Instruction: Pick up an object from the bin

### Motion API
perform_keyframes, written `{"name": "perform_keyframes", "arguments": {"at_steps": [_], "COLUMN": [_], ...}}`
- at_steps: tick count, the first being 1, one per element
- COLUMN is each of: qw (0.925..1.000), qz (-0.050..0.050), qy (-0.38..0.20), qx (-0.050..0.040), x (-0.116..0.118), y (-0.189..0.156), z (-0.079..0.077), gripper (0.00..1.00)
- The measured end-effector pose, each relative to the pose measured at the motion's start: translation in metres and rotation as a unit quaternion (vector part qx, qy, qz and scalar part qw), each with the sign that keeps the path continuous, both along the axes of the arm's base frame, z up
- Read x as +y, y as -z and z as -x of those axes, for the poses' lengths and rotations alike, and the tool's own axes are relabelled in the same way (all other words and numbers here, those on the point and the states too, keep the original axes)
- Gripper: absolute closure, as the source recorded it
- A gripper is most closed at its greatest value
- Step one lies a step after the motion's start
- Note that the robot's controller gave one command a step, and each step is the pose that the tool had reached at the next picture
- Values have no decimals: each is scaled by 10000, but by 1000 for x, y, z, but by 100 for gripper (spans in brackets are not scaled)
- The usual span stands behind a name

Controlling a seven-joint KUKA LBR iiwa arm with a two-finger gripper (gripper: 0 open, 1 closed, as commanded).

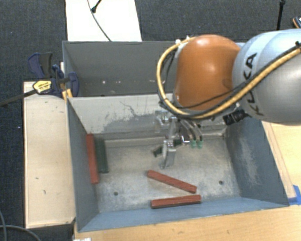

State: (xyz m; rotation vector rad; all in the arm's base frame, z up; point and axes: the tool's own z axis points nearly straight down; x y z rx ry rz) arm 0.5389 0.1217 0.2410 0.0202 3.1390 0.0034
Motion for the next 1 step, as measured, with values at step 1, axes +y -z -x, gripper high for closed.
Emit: {"name": "perform_keyframes", "arguments": {"at_steps": [1], "qw": [9982], "qz": [19], "qy": [-596], "qx": [49], "x": [-39], "y": [81], "z": [41], "gripper": [0]}}
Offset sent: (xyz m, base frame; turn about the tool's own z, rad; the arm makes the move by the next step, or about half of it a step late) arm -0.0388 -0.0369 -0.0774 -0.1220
